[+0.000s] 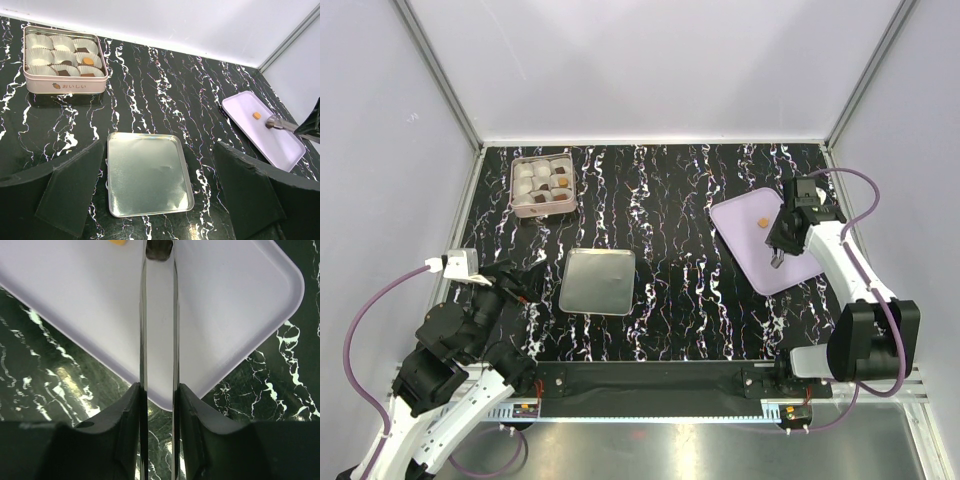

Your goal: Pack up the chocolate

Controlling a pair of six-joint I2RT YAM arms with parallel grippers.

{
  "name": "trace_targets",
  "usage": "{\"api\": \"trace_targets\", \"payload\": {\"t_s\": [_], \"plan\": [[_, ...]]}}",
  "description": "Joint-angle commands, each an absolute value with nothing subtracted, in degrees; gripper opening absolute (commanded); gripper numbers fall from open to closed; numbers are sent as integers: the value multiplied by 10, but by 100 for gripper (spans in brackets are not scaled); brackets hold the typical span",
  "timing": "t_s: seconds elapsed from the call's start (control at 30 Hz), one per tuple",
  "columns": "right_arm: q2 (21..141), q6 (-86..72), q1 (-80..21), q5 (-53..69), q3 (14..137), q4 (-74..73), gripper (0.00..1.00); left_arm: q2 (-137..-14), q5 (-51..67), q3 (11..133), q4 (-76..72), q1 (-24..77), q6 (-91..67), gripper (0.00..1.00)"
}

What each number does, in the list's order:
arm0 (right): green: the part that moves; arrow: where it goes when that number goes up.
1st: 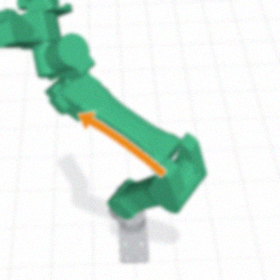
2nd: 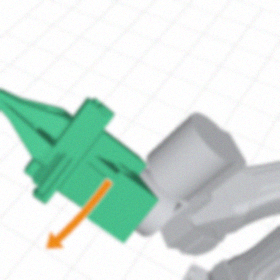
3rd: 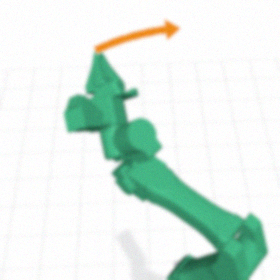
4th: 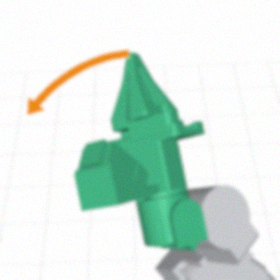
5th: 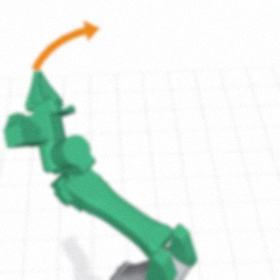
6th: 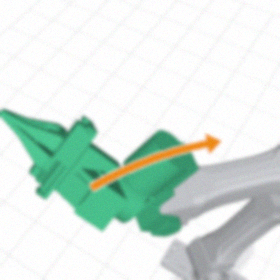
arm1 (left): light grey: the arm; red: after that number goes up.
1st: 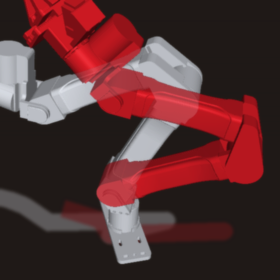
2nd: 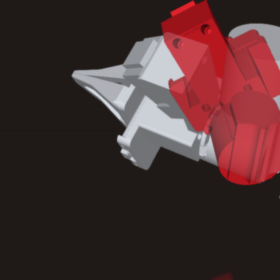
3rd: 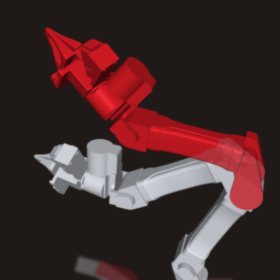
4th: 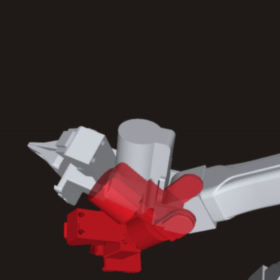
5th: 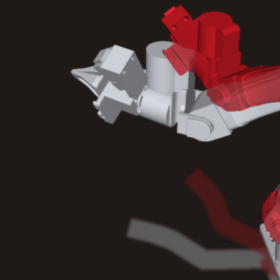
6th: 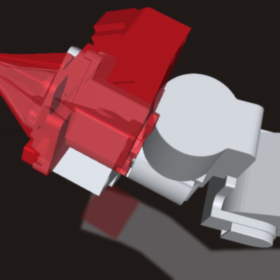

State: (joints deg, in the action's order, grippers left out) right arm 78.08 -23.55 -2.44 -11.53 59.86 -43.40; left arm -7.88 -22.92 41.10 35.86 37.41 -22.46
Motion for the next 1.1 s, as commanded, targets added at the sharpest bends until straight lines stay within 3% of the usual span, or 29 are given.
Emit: {"api": "trace_targets", "payload": {"t_s": [0.0, 0.43, 0.8, 1.07], "plan": [[754, -225, -23, -98, 649, -442, 38, -78, -229, 412, 324, 374, -221, 99], [808, -228, -113, -163, 767, -476, 40, -79, -234, 412, 328, 374, -223, 99], [723, -254, 28, -133, 646, -502, 48, -78, -220, 411, 326, 374, -224, 99], [693, -240, 118, -129, 634, -536, 50, -69, -214, 413, 328, 374, -222, 99]]}}
